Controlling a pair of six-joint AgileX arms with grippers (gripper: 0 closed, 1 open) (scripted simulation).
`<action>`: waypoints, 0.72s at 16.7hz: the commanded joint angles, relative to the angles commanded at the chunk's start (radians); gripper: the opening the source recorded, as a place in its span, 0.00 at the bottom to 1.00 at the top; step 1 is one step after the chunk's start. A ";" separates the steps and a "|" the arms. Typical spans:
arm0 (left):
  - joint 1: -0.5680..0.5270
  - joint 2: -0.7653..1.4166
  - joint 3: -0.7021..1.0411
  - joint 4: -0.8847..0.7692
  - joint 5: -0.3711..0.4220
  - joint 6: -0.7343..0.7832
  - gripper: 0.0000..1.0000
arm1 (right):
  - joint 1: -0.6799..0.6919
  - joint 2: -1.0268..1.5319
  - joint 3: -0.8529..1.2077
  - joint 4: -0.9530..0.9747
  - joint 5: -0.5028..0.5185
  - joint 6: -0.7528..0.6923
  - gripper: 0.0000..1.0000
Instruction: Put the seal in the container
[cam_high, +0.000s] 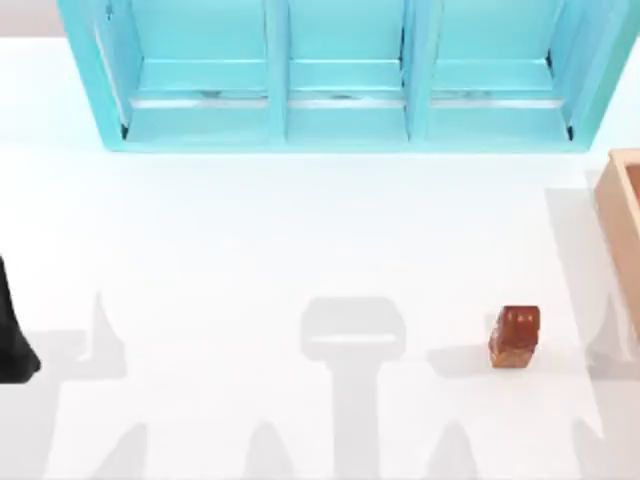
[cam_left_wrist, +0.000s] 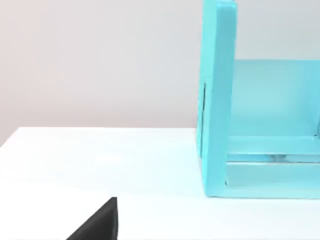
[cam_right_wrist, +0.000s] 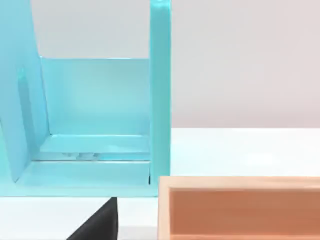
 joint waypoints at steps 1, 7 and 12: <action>0.000 0.000 0.000 0.000 0.000 0.000 1.00 | 0.000 0.000 0.000 0.000 0.000 0.000 1.00; 0.000 0.000 0.000 0.000 0.000 0.000 1.00 | 0.058 0.160 0.152 -0.138 0.000 0.058 1.00; 0.000 0.000 0.000 0.000 0.000 0.000 1.00 | 0.175 0.572 0.489 -0.423 0.002 0.178 1.00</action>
